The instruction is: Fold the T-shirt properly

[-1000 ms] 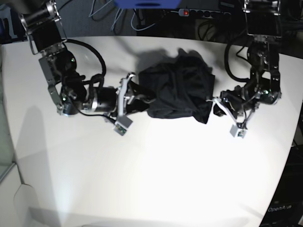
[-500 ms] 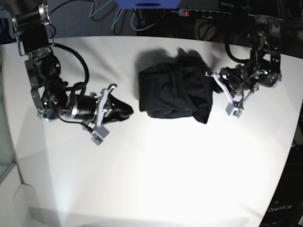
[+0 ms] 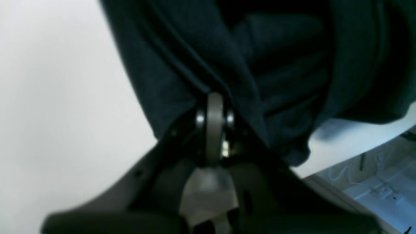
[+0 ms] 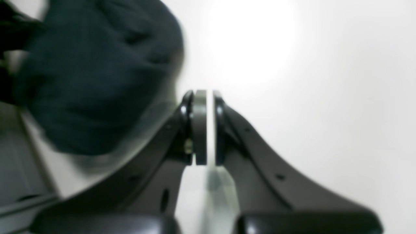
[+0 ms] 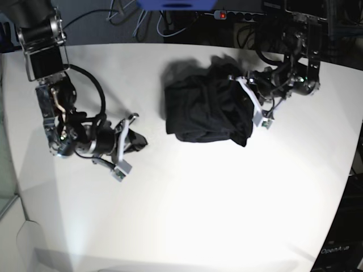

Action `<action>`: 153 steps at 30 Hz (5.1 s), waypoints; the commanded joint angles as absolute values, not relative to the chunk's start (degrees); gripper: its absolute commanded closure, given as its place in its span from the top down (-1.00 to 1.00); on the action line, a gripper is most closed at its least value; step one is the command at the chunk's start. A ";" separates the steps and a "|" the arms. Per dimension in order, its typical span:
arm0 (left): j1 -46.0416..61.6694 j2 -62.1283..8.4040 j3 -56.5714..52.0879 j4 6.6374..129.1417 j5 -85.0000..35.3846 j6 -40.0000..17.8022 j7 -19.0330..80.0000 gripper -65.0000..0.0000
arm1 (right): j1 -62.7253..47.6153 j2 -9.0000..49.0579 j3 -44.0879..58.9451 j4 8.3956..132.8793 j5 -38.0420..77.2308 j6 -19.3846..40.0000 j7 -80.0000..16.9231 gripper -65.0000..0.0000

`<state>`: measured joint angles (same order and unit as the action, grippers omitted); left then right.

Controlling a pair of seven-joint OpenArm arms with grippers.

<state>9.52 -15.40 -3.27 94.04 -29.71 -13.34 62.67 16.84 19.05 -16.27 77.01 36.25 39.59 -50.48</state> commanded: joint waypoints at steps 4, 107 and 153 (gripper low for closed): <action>8.75 -15.60 -3.38 92.09 -29.58 -13.32 61.67 -1.00 | 18.33 17.54 -16.22 77.41 35.38 40.00 -48.84 -0.96; 27.82 -23.87 -24.31 112.48 -29.67 -25.71 50.33 -1.00 | -25.19 21.32 14.02 106.86 26.95 40.00 -49.36 -0.97; 21.58 -2.95 -29.41 35.65 12.44 -35.74 7.43 -1.00 | -16.40 15.34 22.46 12.09 -5.23 40.00 16.40 -0.97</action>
